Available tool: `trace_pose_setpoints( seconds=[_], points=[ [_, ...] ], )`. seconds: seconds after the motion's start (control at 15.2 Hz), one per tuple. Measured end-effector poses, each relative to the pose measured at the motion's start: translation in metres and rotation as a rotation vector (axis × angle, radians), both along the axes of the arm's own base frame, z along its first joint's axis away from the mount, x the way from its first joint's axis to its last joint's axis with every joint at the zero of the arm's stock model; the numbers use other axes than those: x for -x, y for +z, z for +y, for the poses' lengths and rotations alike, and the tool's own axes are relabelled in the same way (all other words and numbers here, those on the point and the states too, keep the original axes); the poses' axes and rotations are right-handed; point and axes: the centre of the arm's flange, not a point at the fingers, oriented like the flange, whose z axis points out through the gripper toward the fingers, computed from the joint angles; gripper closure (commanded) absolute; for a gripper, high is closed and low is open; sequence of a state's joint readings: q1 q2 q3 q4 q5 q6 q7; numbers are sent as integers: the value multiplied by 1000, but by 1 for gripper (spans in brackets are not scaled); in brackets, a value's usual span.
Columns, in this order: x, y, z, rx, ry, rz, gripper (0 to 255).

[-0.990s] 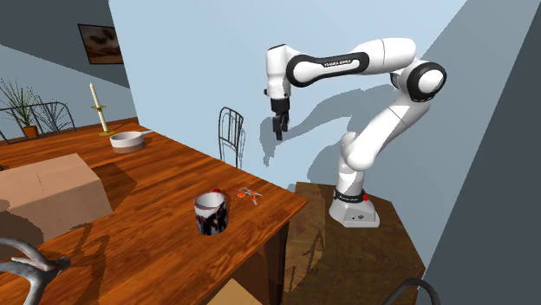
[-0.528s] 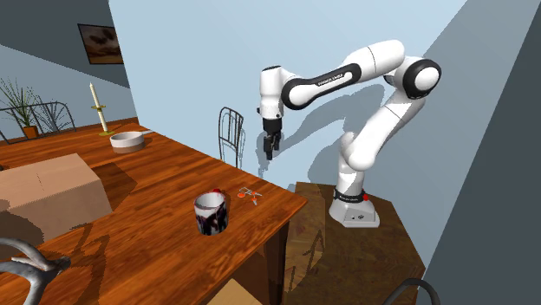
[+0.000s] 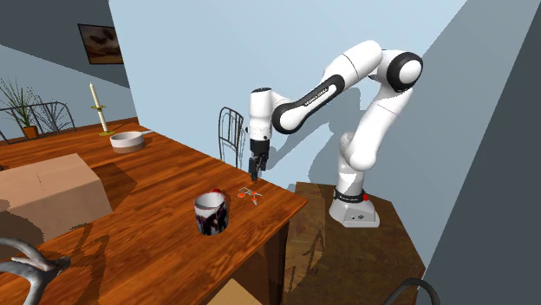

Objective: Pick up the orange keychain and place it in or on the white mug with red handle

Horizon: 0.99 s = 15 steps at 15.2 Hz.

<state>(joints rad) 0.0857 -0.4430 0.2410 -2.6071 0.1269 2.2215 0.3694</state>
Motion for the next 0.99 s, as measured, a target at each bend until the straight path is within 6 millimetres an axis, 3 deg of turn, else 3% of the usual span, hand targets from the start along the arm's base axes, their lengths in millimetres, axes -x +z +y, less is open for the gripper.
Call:
trace_pose_setpoints(
  seconds=[0.2,0.66,0.99],
  points=[
    [-11,-22,19,-16,-2,-21,0],
    [-14,-60,24,-20,-3,-26,0],
    [-16,-66,25,-21,-3,-27,0]
  ],
)
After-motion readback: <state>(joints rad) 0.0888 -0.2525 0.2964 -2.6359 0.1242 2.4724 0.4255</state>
